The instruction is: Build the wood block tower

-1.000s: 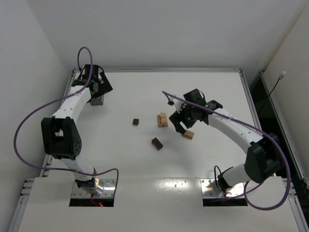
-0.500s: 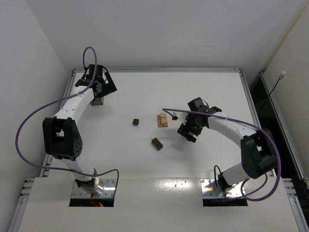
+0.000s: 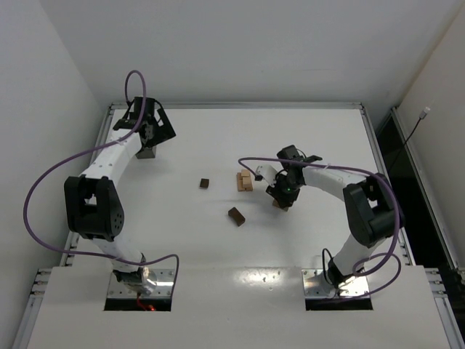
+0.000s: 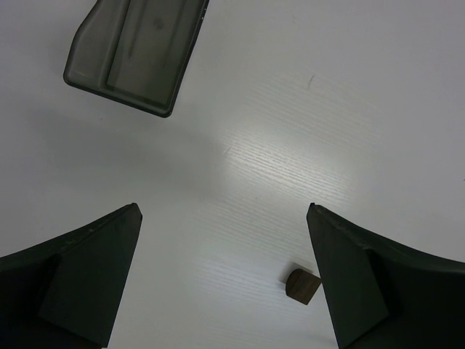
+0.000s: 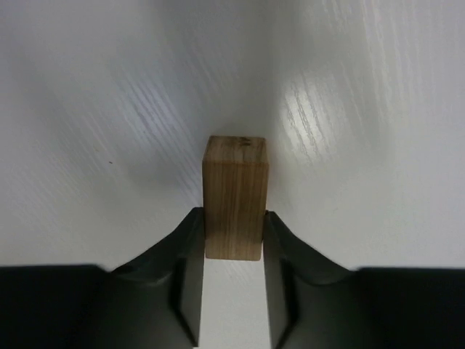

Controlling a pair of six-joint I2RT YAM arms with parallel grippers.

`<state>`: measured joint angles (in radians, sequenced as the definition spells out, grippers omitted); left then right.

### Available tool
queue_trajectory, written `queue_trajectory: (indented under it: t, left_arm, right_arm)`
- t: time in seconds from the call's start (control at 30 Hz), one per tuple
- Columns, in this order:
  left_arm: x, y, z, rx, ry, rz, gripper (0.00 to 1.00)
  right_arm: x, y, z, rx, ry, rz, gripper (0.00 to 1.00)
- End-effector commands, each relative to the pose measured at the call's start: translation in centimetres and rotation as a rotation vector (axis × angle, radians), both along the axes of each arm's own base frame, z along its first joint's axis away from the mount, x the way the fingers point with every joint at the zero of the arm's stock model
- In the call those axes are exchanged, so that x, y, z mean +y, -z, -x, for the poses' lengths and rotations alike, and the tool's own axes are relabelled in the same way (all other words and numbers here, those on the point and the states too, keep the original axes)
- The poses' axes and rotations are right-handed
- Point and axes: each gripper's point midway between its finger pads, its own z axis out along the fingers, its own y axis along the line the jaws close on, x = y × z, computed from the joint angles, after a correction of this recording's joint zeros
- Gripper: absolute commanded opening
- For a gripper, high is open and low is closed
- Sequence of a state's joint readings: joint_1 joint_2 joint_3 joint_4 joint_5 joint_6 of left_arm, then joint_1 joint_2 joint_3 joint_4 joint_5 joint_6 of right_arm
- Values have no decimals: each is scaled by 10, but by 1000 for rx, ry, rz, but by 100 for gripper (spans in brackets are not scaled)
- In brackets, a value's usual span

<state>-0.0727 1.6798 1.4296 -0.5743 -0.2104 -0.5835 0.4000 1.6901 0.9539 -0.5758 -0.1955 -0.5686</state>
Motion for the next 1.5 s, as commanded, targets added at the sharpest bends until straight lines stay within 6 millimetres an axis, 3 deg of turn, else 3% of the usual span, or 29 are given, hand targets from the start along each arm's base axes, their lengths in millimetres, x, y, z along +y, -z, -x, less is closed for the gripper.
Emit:
queue_trajectory:
  t: [0.0,0.1,0.2,0.27,0.37,0.43,0.47,0.53,0.57,0.6,0.63,0.77,0.93,1.03,1.2,1.47]
  left_arm:
    - [0,-19,-12,-57,-1,-10,96]
    - [0,-19,-12,-57,-1,-10,96]
    - [0,-22,-14,-66,-1,-9,96]
    - [0,-22,-14,-66,-1,-9,96]
    - [0,-22,-14,-66,-1,-9,96]
    - [1,-23,-14,-68,-14,-9,96]
    - [1,-23,-14,-68,-14,-9,96]
    - [2,-23,-14,-70,-26,-10,96]
    - [5,-22,-12,-62,-37,-21,96]
    - [5,-22,-12,-62,-37,-21,96]
    - [8,-22,-12,-63,-47,-31,96]
    - [11,-19,-10,-55,-62,-47,96]
    - [13,-19,-10,-54,-62,-60,96]
    - [15,-20,-12,-63,-69,-67,96]
    - [15,-20,-12,-63,-69,-67,96]
    - [13,-20,-12,-63,-62,-59,96]
  right_arm:
    - [13,-14,-21,-60,-4,-58,19]
    - [8,-13,-23,-72,5,-32,0]
    - [6,-10,-23,-68,8,-17,0]
    - [8,-21,-23,-65,30,-47,0]
    - [27,-58,-33,-77,151,-159,0]
    - [48,-93,-44,-48,305,-277,0]
    - [61,-120,-58,-76,354,-333,0]
    - [66,-135,-72,-73,492,-344,0]
    - [68,-132,-77,-19,656,-344,0]
    - [71,-148,-92,-43,710,-367,0]
    - [75,-151,-97,-28,744,-378,0]
    - [87,-152,-119,-6,923,-387,0]
    - [118,-127,-109,22,885,-333,0]
    - [132,-125,-102,30,852,-329,0]
    - [131,-119,-110,-6,870,-291,0]
    - [130,-100,-99,-18,939,-216,0]
